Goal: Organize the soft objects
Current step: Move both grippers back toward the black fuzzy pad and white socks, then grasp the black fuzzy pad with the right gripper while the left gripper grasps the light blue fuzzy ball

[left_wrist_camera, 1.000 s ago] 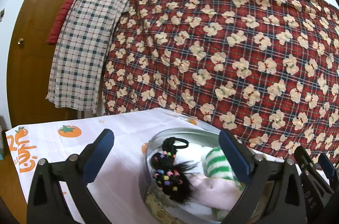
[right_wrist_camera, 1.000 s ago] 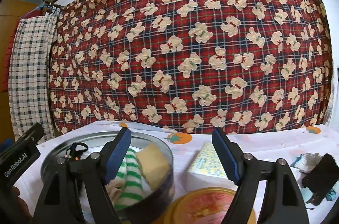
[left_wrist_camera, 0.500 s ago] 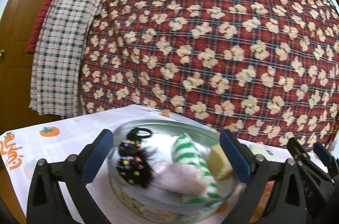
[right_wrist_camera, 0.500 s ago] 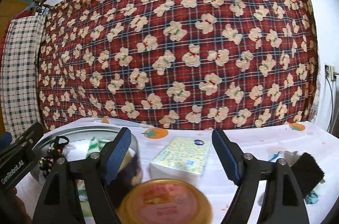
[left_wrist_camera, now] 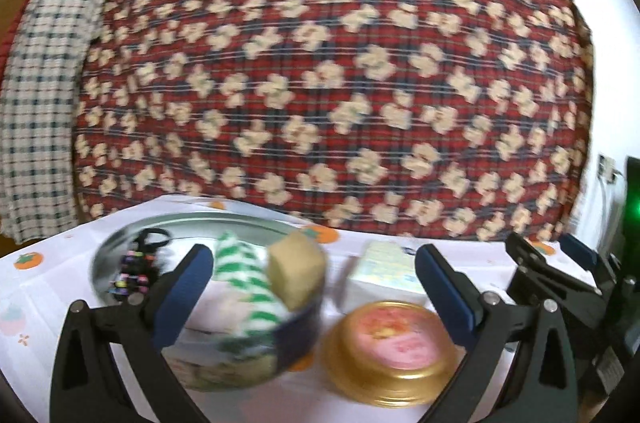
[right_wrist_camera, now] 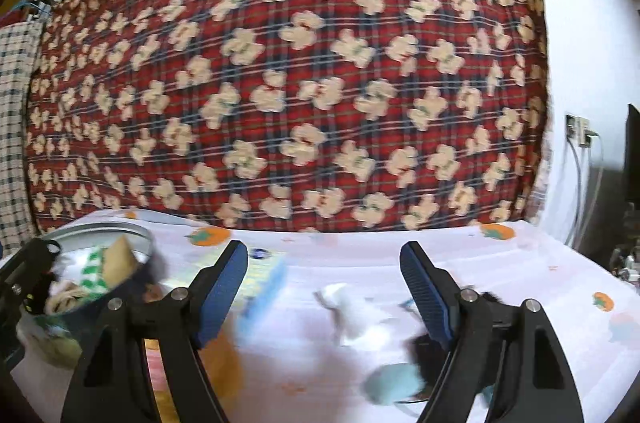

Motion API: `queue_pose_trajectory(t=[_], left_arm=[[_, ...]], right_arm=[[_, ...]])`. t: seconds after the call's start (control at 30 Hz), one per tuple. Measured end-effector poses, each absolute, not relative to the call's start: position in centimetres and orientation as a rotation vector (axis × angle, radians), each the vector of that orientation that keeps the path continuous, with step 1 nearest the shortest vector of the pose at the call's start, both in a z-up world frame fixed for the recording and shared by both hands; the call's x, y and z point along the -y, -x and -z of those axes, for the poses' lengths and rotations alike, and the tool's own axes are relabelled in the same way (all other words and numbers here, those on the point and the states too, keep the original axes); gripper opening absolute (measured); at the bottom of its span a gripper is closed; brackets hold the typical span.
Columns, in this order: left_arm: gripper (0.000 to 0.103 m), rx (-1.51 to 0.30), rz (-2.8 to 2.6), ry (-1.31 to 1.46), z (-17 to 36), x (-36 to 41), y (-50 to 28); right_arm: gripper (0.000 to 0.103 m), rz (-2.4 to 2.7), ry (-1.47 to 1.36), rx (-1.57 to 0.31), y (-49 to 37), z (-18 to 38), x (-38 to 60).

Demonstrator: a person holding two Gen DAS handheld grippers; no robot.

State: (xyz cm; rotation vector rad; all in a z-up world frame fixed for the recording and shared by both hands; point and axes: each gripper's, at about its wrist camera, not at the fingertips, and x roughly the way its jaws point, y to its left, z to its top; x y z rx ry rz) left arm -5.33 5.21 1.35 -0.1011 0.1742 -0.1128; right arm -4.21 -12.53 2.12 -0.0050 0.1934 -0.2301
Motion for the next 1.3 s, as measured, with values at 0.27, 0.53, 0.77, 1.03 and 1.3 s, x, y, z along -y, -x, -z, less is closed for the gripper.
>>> queue_pose_trajectory(t=[0.27,0.53,0.77,1.03,1.3], left_arm=[[0.102,-0.183,0.283,-0.001,-1.5,0.8,6.4],[0.102,-0.306,0.405,-0.066,-0.7,5.9,5.6],[0.102,-0.393,0.468,-0.113,0.0,9.0,5.2],[0.102,-0.458,0.477,-0.146,0.7,10.4,4.4],[0.102,-0.48,0.508,-0.172,0.8,11.8,4.2]], right_arm=[[0.08,0.313,0.033,-0.238,5.0,-1.9,18.3],[0.08,0.355,-0.003,-0.394,5.6,-0.9,25.3],[0.058,0.314,-0.104,-0.574,4.4,0.9,29.0],[0.017,0.245,-0.085,-0.727,2.3,2.5,28.7],[0.016,0.177,-0.114,-0.522,5.7,0.4,28.8]])
